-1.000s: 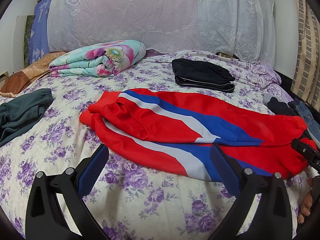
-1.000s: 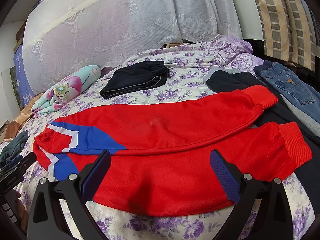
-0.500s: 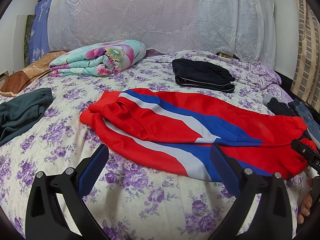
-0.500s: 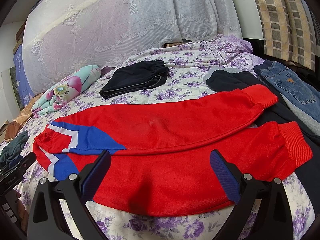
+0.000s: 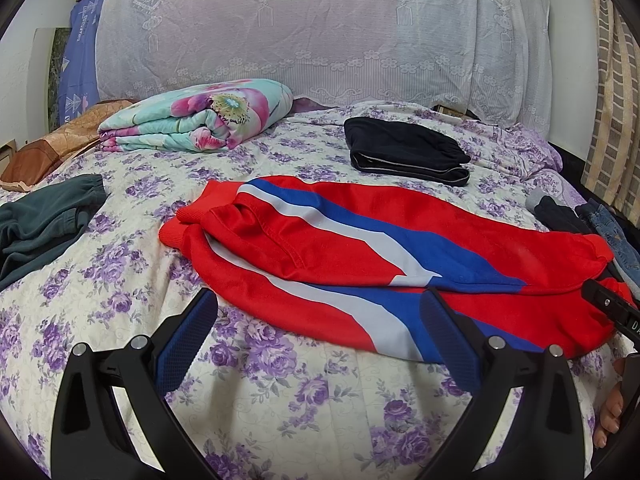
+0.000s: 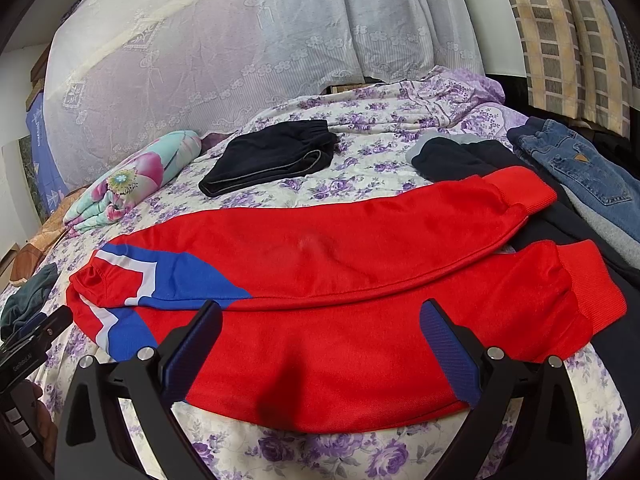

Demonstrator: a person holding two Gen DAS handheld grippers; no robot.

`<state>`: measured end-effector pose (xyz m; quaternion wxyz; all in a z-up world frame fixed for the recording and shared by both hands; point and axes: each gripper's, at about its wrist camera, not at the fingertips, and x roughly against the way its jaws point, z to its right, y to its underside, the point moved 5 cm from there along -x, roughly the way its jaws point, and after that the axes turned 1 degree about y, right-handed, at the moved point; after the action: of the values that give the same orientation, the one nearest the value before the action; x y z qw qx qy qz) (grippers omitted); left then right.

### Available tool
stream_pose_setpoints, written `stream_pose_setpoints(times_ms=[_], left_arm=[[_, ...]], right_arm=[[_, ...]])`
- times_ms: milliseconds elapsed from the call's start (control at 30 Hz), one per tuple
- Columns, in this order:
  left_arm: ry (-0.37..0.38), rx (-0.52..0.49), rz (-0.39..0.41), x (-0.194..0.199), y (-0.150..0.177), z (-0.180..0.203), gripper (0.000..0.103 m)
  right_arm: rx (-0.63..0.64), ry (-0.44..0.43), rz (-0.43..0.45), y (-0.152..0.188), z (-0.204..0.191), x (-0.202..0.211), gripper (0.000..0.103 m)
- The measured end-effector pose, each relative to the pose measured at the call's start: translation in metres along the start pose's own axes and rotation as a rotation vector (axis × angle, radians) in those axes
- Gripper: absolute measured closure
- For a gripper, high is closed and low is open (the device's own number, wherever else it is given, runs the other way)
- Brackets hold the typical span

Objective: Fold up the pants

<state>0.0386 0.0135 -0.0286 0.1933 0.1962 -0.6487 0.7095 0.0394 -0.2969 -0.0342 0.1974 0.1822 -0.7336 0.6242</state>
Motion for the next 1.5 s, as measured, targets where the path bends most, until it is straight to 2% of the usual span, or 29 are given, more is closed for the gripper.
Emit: stream_pose_setpoints(times_ms=[300, 500, 600, 700, 800, 867, 1167, 1267, 1300, 1333, 1367, 1400, 1433, 1500], left_arm=[[0.022, 0.032, -0.006, -0.001, 0.004, -0.005, 0.005], [0.129, 0.158, -0.006, 0.004, -0.004, -0.037, 0.005], [0.123, 0.190, -0.016, 0.005, -0.021, -0.061, 0.005], [0.193, 0.287, -0.018, 0.002, -0.041, -0.079, 0.005], [0.291, 0.344, -0.076, -0.017, -0.058, -0.081, 0.005], [0.312, 0.357, -0.115, -0.034, -0.064, -0.079, 0.005], [0.352, 0.487, -0.252, -0.077, -0.048, -0.080, 0.005], [0.304, 0.460, -0.283, -0.091, -0.046, -0.073, 0.006], [0.287, 0.452, -0.298, -0.098, -0.045, -0.072, 0.012], [0.270, 0.451, -0.320, -0.104, -0.043, -0.072, 0.029], [0.253, 0.458, -0.364, -0.114, -0.038, -0.072, 0.040], [0.238, 0.474, -0.397, -0.120, -0.033, -0.074, 0.056], [0.219, 0.499, -0.400, -0.124, -0.029, -0.079, 0.068], [0.198, 0.511, -0.383, -0.124, -0.029, -0.086, 0.083]], right_arm=[[-0.005, -0.004, -0.005, 0.000, 0.001, -0.001, 0.003], [-0.050, -0.022, -0.013, 0.004, 0.004, 0.000, 0.003], [-0.069, -0.032, -0.030, 0.005, 0.010, -0.004, 0.003], [-0.076, -0.040, -0.033, 0.004, 0.010, -0.004, 0.003], [-0.074, -0.041, -0.034, 0.004, 0.009, -0.004, 0.003], [-0.081, -0.046, -0.042, 0.006, 0.007, -0.005, 0.004], [-0.117, -0.078, -0.070, 0.004, 0.013, -0.009, 0.003], [-0.117, -0.082, -0.073, 0.003, 0.015, -0.011, 0.003], [-0.119, -0.084, -0.073, 0.003, 0.015, -0.010, 0.003], [-0.119, -0.083, -0.073, 0.003, 0.015, -0.010, 0.004], [-0.123, -0.085, -0.074, 0.002, 0.016, -0.011, 0.003], [-0.125, -0.085, -0.076, 0.002, 0.016, -0.011, 0.003], [-0.129, -0.088, -0.077, 0.003, 0.016, -0.011, 0.003], [-0.135, -0.095, -0.077, 0.002, 0.017, -0.011, 0.003]])
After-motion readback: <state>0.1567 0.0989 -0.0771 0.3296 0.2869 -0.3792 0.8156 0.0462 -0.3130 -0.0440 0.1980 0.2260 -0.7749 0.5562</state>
